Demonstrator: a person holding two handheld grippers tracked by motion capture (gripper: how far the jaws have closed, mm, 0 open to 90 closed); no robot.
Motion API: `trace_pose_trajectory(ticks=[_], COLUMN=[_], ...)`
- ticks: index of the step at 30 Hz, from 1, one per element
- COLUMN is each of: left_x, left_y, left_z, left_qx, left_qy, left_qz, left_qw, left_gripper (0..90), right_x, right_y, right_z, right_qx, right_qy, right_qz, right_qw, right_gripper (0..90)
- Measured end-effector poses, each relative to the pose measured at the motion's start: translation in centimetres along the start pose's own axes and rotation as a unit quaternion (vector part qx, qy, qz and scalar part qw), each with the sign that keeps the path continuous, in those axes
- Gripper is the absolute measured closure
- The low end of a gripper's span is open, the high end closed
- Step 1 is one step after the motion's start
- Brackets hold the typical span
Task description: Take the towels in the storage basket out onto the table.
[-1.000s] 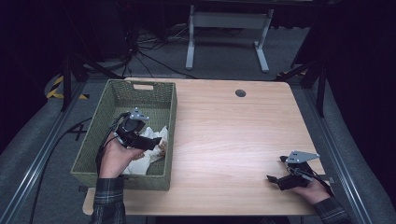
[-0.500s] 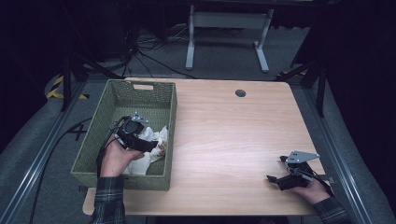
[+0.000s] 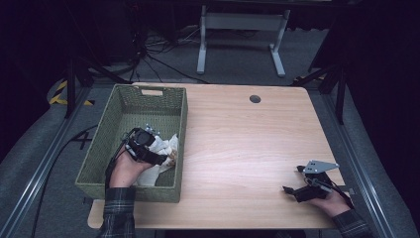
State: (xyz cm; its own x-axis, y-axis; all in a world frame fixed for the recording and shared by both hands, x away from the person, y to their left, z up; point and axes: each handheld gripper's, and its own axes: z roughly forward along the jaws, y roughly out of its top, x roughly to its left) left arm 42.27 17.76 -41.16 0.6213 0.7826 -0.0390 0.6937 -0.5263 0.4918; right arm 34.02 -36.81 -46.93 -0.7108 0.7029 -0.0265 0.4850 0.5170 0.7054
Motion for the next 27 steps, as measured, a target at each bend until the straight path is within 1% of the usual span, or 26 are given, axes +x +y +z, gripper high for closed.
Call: trace_pose_trajectory(ticks=[1, 2, 3, 5, 8, 12, 14, 16, 19, 22, 23, 24, 27], left_x=[0.0, 0.0, 0.0, 0.0, -0.1, -0.1, -0.2, -0.3, -0.3, -0.3, -0.3, -0.4, -0.6], left_y=[0.0, 0.0, -0.1, 0.0, -0.1, -0.1, -0.2, -0.2, -0.3, -0.3, -0.3, -0.4, -0.3], left_z=[0.2, 0.2, 0.4, 0.5, 0.7, 1.2, 1.5, 1.7, 2.0, 2.4, 2.4, 2.6, 2.7], left_qx=[0.005, 0.005, 0.015, 0.019, 0.025, 0.046, 0.062, 0.070, 0.085, 0.105, 0.105, 0.114, 0.119], left_qy=[-0.001, -0.001, 0.001, 0.002, -0.004, 0.000, 0.003, 0.000, 0.004, 0.009, 0.009, 0.011, 0.020], left_qz=[0.001, 0.001, -0.001, 0.003, 0.002, 0.004, 0.005, 0.004, 0.002, -0.001, -0.001, 0.001, 0.011], left_qw=[1.0000, 1.0000, 0.9999, 0.9998, 0.9997, 0.9989, 0.9981, 0.9975, 0.9964, 0.9944, 0.9944, 0.9934, 0.9927], left_gripper=[16.4, 16.5, 16.5, 16.5, 16.4, 15.7, 15.5, 15.4, 15.3, 15.0, 14.6, 14.6, 14.3], right_x=[0.0, 0.0, 0.0, 0.0, 0.0, 0.0, 0.0, 0.0, 0.0, 0.0, 0.0, 0.0, 0.0], right_y=[0.0, 0.0, 0.0, 0.0, 0.0, 0.0, 0.0, 0.0, 0.0, 0.0, 0.0, 0.0, 0.0], right_z=[0.0, 0.0, 0.0, 0.0, 0.0, 0.0, 0.0, 0.0, 0.0, 0.0, 0.0, 0.0, 0.0], right_qx=[0.000, 0.000, 0.000, 0.000, 0.000, 0.000, 0.000, 0.000, 0.000, 0.000, 0.000, 0.000, 0.000], right_qy=[0.000, 0.000, 0.000, 0.000, 0.000, 0.000, 0.000, 0.000, 0.000, 0.001, 0.001, 0.001, 0.001], right_qz=[0.000, 0.000, 0.000, 0.000, 0.000, 0.000, 0.000, 0.000, -0.001, 0.000, 0.000, 0.000, -0.001], right_qw=[1.0000, 1.0000, 1.0000, 1.0000, 1.0000, 1.0000, 1.0000, 1.0000, 1.0000, 1.0000, 1.0000, 1.0000, 1.0000], right_gripper=[0.1, 0.1, 0.1, 0.1, 0.1, 0.1, 0.1, 0.1, 0.1, 0.1, 0.1, 0.1, 0.1])
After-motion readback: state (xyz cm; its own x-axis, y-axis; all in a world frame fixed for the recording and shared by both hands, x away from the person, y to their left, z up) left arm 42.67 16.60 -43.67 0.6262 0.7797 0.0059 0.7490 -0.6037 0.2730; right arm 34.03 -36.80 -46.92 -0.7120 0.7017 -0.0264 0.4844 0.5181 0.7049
